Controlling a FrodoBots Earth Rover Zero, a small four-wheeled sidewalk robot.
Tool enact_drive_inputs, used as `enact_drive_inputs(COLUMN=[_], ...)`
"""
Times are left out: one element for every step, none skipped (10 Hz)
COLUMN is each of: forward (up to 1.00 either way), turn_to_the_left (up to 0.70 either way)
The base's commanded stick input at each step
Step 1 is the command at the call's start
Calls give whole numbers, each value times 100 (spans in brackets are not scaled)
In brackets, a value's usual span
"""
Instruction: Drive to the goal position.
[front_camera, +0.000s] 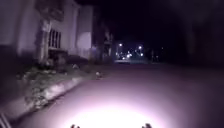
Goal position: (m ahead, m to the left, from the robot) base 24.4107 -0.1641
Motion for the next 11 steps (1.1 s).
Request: enact_drive_inputs(forward=[70,70,70,70,70,70,70,70,70,70,70], turn_to_the_left=[-4,-27,-26,-1,0,0,0,0,0,0,0])
